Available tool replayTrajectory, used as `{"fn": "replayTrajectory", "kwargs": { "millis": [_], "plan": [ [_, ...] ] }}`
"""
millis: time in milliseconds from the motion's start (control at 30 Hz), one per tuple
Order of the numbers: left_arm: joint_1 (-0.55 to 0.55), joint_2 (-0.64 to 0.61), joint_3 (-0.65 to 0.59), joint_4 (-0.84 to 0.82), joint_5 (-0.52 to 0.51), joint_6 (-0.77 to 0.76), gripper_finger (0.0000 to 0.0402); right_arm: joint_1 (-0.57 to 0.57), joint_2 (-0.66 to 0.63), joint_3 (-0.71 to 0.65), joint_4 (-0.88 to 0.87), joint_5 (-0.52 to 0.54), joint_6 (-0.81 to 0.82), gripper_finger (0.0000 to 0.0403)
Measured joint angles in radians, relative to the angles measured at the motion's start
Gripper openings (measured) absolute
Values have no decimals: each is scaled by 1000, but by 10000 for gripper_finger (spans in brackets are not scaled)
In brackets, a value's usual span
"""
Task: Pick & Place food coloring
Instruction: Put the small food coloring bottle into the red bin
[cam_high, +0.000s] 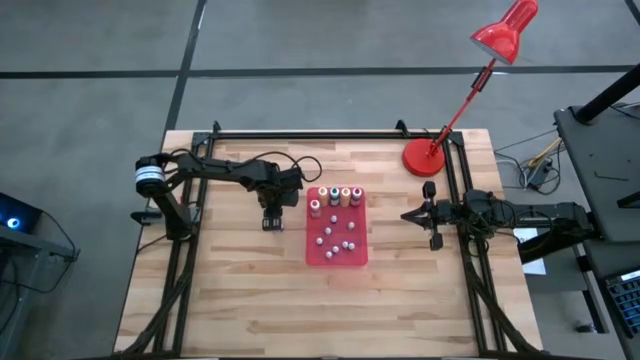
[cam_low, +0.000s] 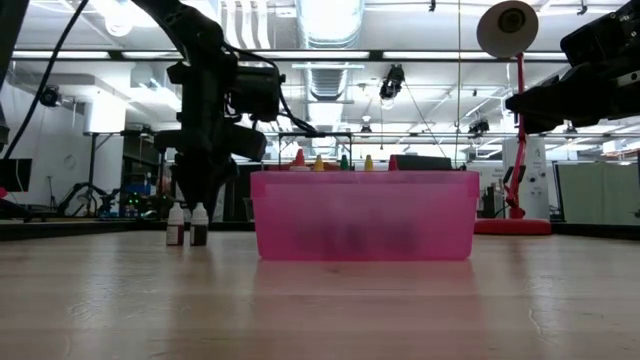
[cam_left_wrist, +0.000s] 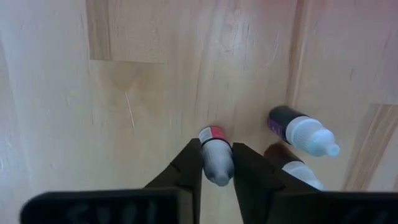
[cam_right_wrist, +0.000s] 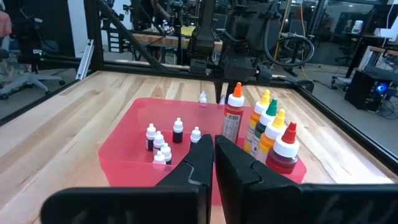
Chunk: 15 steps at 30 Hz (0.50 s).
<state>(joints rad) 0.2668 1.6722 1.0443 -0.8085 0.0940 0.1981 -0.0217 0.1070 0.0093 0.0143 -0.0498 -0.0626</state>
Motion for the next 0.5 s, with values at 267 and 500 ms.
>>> {"fn": "replayTrajectory", "kwargs": {
  "millis": [267, 500],
  "plan": [
    [0, 0, 16, -35, -1, 10, 38, 0, 0, 0, 0, 0, 0, 9],
    [-1, 0, 70, -105, -9, 29, 39, 0, 0, 0, 0, 0, 2, 9]
  ]
}}
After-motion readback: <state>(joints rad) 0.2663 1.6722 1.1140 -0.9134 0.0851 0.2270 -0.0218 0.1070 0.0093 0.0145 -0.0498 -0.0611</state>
